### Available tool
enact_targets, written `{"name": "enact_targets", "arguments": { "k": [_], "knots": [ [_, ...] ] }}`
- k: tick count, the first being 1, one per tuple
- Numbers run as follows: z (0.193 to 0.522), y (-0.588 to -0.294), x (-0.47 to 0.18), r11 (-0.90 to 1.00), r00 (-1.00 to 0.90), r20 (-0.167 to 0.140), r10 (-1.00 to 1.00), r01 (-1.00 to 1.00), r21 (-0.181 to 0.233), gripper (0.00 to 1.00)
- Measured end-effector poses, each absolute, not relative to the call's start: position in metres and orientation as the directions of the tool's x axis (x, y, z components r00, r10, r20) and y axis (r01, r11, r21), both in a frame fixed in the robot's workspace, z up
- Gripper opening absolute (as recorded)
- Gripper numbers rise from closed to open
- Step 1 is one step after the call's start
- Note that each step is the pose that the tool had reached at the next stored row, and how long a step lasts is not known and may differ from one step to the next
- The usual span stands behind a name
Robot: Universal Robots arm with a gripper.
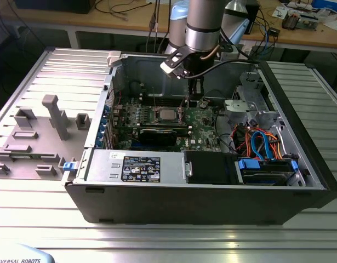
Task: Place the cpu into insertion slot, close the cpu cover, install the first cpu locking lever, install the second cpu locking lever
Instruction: 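Close the cpu cover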
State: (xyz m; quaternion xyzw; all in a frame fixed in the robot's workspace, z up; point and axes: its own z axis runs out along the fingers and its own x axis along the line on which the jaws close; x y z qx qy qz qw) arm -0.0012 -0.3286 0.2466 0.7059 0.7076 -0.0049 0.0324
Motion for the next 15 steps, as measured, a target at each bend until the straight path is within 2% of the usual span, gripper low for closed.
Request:
{"name": "enact_targets", "arguments": {
  "k": [15],
  "knots": [
    [0.2466,-0.3286,-0.0074,0.004,-0.001,-0.053,0.999,0.999,0.039,0.11]
  ]
}}
